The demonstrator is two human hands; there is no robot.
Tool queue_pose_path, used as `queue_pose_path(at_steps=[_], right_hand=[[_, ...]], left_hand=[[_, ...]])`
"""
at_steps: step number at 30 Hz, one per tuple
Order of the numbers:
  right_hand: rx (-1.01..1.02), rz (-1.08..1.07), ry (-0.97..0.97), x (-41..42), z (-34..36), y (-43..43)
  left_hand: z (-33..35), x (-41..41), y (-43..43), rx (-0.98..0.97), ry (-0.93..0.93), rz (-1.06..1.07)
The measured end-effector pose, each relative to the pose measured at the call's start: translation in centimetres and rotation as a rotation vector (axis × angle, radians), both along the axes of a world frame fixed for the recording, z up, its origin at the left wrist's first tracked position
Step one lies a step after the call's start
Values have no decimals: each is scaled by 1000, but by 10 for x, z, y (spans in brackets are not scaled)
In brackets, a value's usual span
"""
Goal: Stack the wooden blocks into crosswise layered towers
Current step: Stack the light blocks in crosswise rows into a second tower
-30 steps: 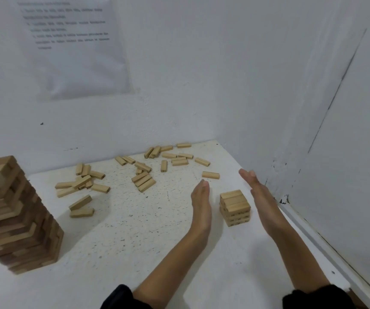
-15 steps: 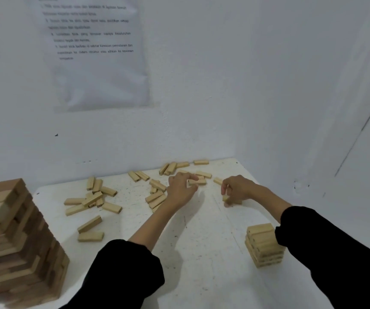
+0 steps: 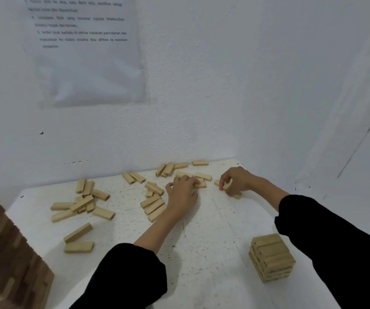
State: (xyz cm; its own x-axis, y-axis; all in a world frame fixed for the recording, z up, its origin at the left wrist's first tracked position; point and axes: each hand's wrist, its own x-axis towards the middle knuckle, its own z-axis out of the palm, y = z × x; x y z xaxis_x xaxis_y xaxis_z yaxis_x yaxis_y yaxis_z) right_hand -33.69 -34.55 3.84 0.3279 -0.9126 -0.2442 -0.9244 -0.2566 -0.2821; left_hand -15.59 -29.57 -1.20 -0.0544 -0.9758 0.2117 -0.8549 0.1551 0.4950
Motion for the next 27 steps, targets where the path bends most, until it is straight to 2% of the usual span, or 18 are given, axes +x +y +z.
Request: queue_pose_path(at_steps=[8, 14, 17, 21, 24, 27], right_hand=[[-186, -43, 19, 3, -8, 13], [-155, -14, -4, 1, 0, 22], [-155, -27, -111, 2, 12, 31], [-133, -49, -283, 7, 31, 54], [-85, 3, -376, 19, 39, 84], [-15, 71, -407, 35, 35, 121]], left_hand=[[0, 1, -4, -92, -193, -13], [6, 0, -4, -111, -211, -67], [5, 0, -1, -67, -159, -76], [10, 2, 17, -38, 39, -8], [18, 15, 41, -90, 152, 18], [26, 36, 74, -58, 195, 45]])
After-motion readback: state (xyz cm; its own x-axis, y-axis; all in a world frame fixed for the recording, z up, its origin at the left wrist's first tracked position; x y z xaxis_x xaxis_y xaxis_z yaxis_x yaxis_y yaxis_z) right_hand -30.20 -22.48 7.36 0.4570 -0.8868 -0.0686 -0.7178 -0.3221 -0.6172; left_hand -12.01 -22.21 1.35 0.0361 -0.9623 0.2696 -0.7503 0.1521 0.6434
